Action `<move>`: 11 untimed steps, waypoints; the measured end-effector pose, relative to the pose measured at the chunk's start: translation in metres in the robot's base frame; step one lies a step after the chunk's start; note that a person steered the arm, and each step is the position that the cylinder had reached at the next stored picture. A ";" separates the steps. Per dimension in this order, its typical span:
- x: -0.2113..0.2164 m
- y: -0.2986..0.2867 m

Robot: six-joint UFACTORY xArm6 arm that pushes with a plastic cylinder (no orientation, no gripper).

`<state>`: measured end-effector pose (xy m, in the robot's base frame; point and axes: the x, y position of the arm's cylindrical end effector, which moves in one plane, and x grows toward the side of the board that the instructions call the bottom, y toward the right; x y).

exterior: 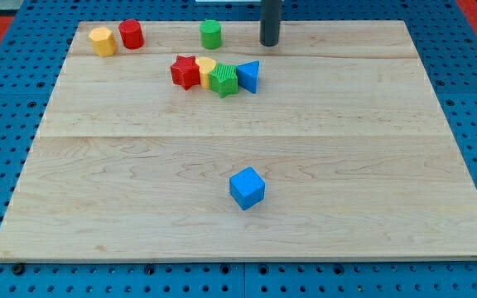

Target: Move your arm below the red circle

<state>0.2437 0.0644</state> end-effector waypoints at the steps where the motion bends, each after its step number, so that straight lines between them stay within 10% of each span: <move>1: 0.038 0.079; 3: 0.165 0.085; 5: 0.187 -0.098; 7: 0.133 -0.245; 11: 0.114 -0.266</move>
